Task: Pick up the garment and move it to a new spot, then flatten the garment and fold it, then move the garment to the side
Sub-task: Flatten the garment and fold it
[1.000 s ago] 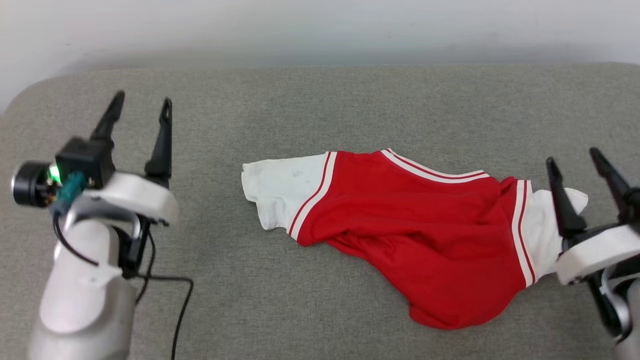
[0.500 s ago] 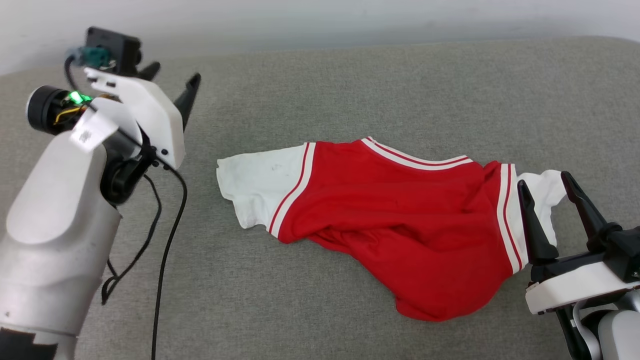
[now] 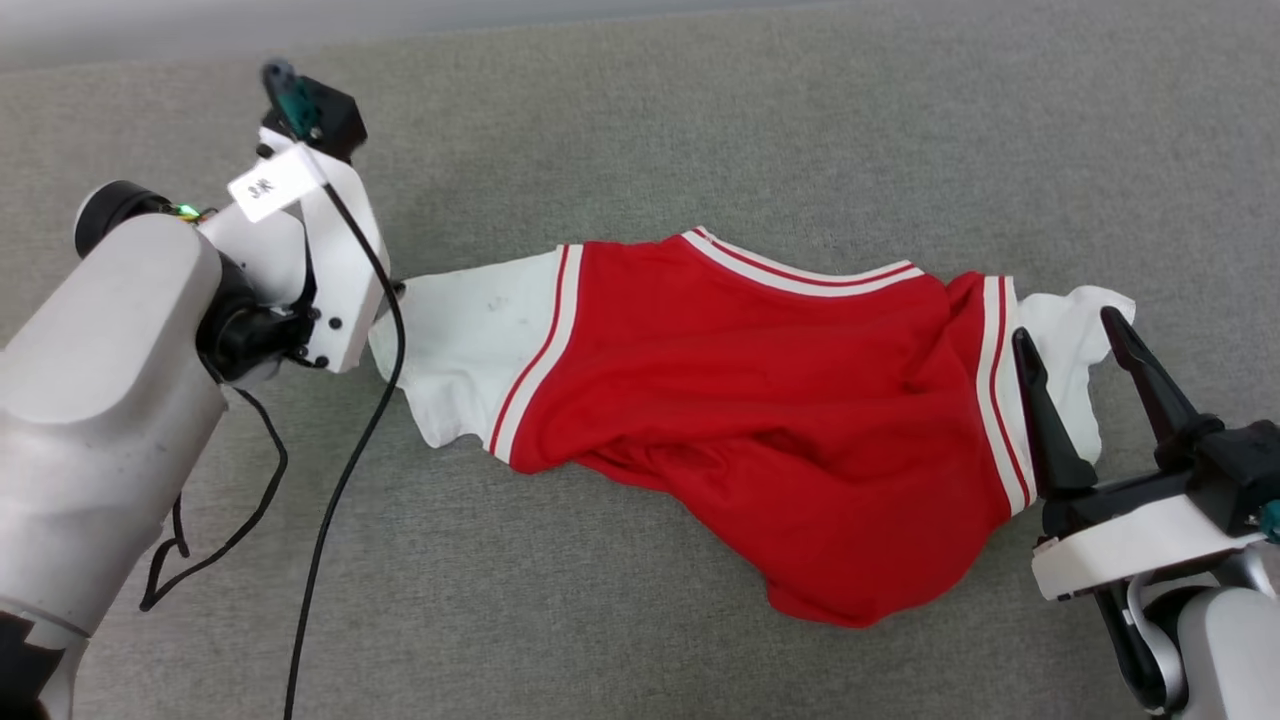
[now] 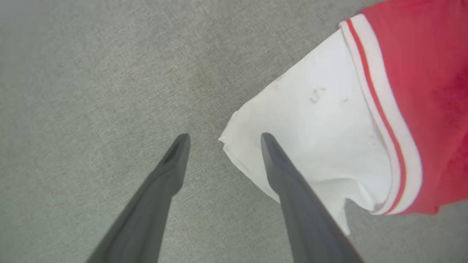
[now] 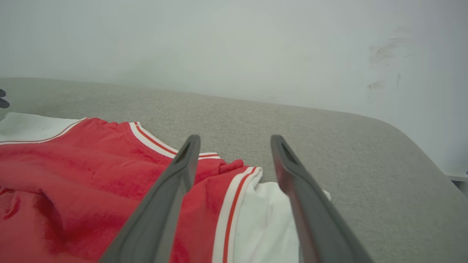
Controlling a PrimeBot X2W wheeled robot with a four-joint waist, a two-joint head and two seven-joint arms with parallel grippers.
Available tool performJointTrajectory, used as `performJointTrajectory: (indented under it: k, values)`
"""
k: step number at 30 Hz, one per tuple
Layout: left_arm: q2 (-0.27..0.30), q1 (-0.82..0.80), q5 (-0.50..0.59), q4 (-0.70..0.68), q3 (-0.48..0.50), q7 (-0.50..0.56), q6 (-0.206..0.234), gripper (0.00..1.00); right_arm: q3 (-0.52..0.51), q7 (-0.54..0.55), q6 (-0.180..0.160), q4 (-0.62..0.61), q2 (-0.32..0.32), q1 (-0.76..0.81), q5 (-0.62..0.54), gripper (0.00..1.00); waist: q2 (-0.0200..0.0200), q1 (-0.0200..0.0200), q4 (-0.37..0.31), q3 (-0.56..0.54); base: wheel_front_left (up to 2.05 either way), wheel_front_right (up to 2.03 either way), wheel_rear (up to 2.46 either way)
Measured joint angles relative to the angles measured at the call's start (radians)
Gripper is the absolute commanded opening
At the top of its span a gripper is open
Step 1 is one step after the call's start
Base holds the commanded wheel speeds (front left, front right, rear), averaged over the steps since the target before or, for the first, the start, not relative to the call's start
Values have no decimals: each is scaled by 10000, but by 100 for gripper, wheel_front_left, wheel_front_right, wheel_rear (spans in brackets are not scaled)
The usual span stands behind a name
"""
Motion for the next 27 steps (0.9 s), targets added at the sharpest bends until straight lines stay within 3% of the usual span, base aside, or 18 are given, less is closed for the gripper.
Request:
performJointTrajectory:
  k: [11, 12, 13, 20, 27]
  values:
    - [418, -389, -821, 476, -1944, 155, 0, 100, 173, -159, 0, 257, 4, -352, -42, 100, 1, -1, -324, 691, 0, 0, 0]
    - [441, -397, -1009, 470, -2044, 134, 2, 74, 165, -161, 0, 274, 2, -371, -42, 100, 1, -2, -314, 702, 0, 0, 0]
    - [477, -406, -1120, 453, -2148, 59, 2, 0, 153, -163, 0, 293, -2, -387, -42, 100, 1, -1, -295, 704, 0, 0, 0]
    - [627, -336, -1383, 293, -2746, -1511, -4, 0, 31, -167, 0, 439, -109, -433, -29, 100, 0, 0, -114, 430, 0, 0, 0]
    - [1154, -77, -1459, 548, -2284, -3898, -2, 0, -470, -6, 0, 454, -617, -506, 0, 100, 1, -1, 118, -171, 0, 0, 0]
